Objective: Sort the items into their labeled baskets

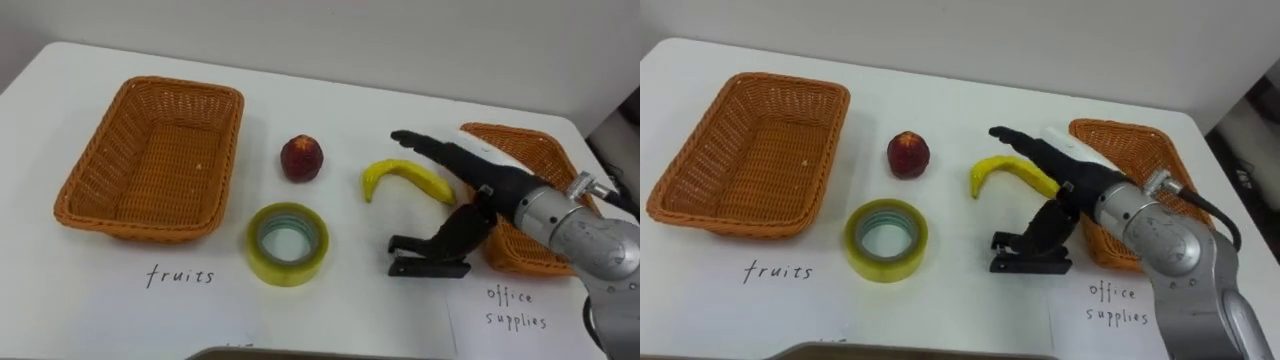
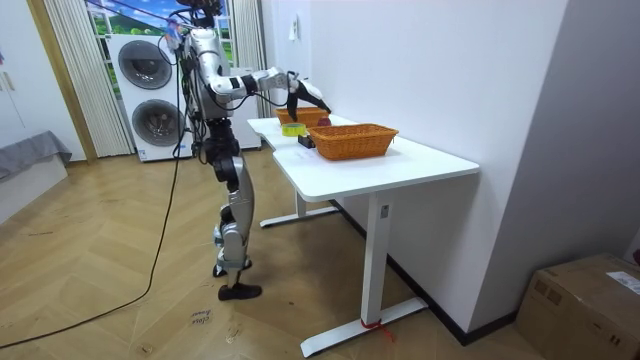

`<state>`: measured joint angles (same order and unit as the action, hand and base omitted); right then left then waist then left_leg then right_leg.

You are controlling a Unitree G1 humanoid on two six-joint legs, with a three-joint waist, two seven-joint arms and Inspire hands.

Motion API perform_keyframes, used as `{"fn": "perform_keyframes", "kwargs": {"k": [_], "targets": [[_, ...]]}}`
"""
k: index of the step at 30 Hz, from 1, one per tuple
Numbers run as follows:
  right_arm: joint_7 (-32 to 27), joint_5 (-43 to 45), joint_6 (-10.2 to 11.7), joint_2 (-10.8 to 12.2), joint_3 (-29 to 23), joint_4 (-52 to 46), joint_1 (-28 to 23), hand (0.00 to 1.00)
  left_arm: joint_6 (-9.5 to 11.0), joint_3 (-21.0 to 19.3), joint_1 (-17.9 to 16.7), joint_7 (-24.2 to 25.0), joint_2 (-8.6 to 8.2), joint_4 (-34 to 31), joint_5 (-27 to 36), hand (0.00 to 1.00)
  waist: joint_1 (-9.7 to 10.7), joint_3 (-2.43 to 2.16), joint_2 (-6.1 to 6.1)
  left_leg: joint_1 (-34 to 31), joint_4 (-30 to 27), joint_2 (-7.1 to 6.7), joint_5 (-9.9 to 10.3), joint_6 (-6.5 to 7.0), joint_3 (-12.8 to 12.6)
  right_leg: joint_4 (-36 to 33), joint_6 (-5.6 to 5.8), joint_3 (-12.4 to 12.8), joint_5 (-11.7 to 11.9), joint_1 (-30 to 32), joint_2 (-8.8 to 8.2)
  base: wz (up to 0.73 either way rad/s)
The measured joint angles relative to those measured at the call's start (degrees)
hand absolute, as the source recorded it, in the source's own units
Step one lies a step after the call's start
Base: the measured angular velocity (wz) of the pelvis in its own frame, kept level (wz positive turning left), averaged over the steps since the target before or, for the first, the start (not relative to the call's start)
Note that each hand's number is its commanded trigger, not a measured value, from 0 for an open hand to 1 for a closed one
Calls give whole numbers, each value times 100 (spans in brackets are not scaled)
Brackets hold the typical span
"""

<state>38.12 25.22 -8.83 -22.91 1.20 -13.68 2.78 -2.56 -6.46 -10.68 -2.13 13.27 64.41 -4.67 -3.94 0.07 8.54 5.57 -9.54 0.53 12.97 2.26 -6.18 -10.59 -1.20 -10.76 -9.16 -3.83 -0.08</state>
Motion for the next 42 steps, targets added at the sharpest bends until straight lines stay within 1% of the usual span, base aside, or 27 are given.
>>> {"fn": "perform_keyframes", "kwargs": {"k": [2,6,8,11,13,15,19,22,24,26,30,39,42], "targets": [[92,15,-2,0,1,1,0,0,0,0,-5,-3,8,0,-2,0,-36,4,14,-1,5,0,0,0,11,3,0,-8,0,0,3,0],[185,2,-2,0,1,2,0,0,-1,6,13,-8,52,0,14,0,-46,12,36,-3,7,0,0,0,34,5,0,-7,0,-5,6,2],[216,4,-2,0,5,24,0,0,-3,117,38,-16,113,-1,14,0,-55,21,54,-8,5,-1,0,0,49,5,0,-3,0,-5,7,0],[243,-1,-4,0,48,98,0,0,-4,192,53,-15,139,-1,45,0,-88,22,55,-9,2,-3,0,0,50,4,1,-4,0,-6,4,0],[295,-1,-57,1,168,150,0,0,-5,230,75,-15,140,0,48,0,-110,25,50,-17,-2,-5,-1,1,57,5,1,0,0,-3,4,0],[382,23,-64,4,246,178,0,0,-6,231,93,-13,133,0,42,0,-126,27,46,-24,-4,-6,-1,0,62,5,1,-2,0,4,5,0],[535,270,-112,24,280,185,0,0,-20,239,99,7,128,-3,6,0,-147,40,24,-40,-11,-7,-2,-1,71,8,1,-32,0,17,4,0],[586,436,-130,24,280,320,2,0,-115,234,108,18,131,-3,8,0,-148,41,10,-39,-18,-8,-2,-1,71,9,1,-40,0,16,4,0],[621,467,-149,24,280,423,2,0,-124,234,108,29,131,-3,12,0,-145,44,-1,-39,-21,-8,-2,-1,71,11,1,-40,0,16,3,0],[677,694,-261,24,296,444,0,0,-144,229,115,32,128,-15,8,0,-145,42,-16,-45,-12,-7,-2,-1,69,17,1,-44,0,22,3,0],[710,1051,-375,24,297,452,0,0,-220,218,127,31,124,-32,7,0,-148,31,-35,-46,-23,-7,-6,-6,62,13,0,-40,0,41,3,0],[756,1412,-396,25,317,662,0,0,-239,217,239,18,124,-38,-1,0,-175,27,-47,-72,-43,-7,-10,-9,67,13,0,-49,1,57,2,0],[758,1529,-447,26,317,662,0,0,-237,217,258,15,124,-48,-1,0,-155,27,-46,-73,-41,-7,-11,-9,67,12,0,-48,1,56,2,0]]}}
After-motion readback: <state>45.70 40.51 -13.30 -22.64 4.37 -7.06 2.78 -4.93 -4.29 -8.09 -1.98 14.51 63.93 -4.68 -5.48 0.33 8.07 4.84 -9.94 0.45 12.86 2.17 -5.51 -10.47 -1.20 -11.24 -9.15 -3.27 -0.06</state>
